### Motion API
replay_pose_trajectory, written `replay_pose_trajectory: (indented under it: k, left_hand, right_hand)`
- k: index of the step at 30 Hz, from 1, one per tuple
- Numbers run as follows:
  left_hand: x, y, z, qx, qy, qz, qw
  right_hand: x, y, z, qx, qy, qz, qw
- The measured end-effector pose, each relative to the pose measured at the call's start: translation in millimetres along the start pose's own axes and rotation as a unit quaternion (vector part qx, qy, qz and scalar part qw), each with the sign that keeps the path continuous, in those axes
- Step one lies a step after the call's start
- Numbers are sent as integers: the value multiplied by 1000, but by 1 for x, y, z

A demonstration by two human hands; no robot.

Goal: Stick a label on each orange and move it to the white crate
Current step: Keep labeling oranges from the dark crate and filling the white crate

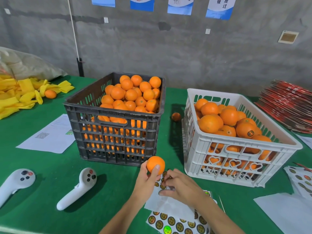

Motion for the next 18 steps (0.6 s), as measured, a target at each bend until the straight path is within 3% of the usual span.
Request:
replay_pose_trajectory:
  k: [5,9,11,14,18]
  left_hand:
    - [-2,1,2,-6,-9,-5,1000]
    - [0,2,1,-8,1,-13,1000]
    - [0,3,1,-5,18,-25,1000]
    - [1,5,-4,-7,36,-32,999]
    - [-3,11,-9,-15,22,-23,999]
  right_hand:
    - [3,-1,5,4,3,23,1000]
    - [16,6,-2,59,62,235,968]
    - [19,8,-3,64,72,288,953]
    - [16,5,-4,62,69,245,965]
    - [11,3,-7,45,68,94,992]
Point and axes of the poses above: each hand's wrist, its own z-axis towards the middle knuckle, its own y-axis out of the palm, x = y × z, the point moved 7 cm from there along z, towards the middle knuckle, and after that the axes turned 13 degrees about -x, right-handed, at the moved point
